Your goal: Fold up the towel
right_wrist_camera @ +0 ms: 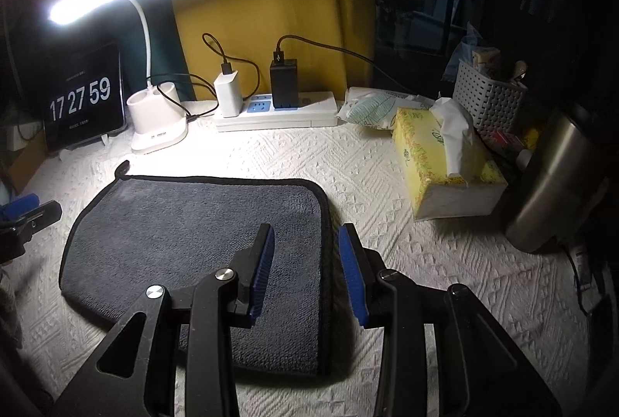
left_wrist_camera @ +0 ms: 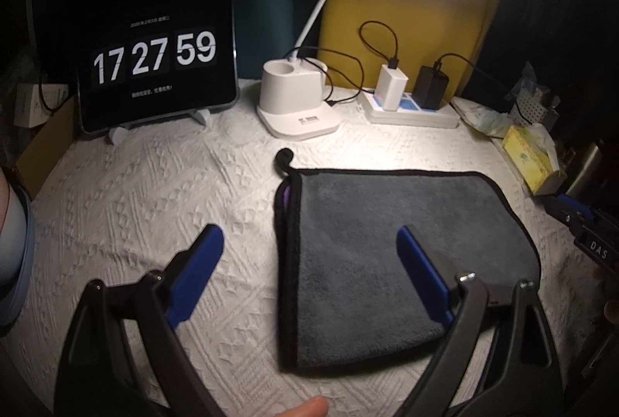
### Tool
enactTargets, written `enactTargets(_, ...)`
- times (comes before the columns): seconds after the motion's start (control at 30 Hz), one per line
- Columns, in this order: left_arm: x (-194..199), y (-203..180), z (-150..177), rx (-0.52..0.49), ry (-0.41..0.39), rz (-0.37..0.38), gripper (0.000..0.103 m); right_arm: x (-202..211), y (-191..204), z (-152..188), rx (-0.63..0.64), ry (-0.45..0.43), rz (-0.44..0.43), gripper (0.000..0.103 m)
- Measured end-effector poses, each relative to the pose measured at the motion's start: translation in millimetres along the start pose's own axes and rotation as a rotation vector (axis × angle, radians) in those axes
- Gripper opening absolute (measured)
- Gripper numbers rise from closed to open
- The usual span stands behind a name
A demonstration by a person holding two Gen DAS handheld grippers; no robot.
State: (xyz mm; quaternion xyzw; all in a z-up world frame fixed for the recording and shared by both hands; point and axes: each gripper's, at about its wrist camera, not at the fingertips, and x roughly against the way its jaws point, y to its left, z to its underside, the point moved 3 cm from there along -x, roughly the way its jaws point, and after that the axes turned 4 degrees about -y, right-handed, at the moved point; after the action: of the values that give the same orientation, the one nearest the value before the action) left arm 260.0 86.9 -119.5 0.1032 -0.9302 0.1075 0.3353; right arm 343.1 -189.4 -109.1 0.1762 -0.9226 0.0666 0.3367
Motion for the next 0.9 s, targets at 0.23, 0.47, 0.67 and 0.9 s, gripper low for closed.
enactTargets(0.23,19,-6,6,-0.003,-0.017,0.020,0.092,20,1,4,-0.001,-0.020,0.002,0.037)
enactTargets(0.47,36,-9,12,-0.001,-0.028,0.033,0.092,38,5,9,0.002,-0.034,0.001,0.037)
enactTargets(0.67,49,-11,18,0.002,-0.036,0.043,0.092,51,8,13,0.006,-0.046,0.001,0.037)
enactTargets(0.9,64,-14,26,-0.007,-0.045,0.055,0.092,68,15,18,0.017,-0.063,-0.004,0.037)
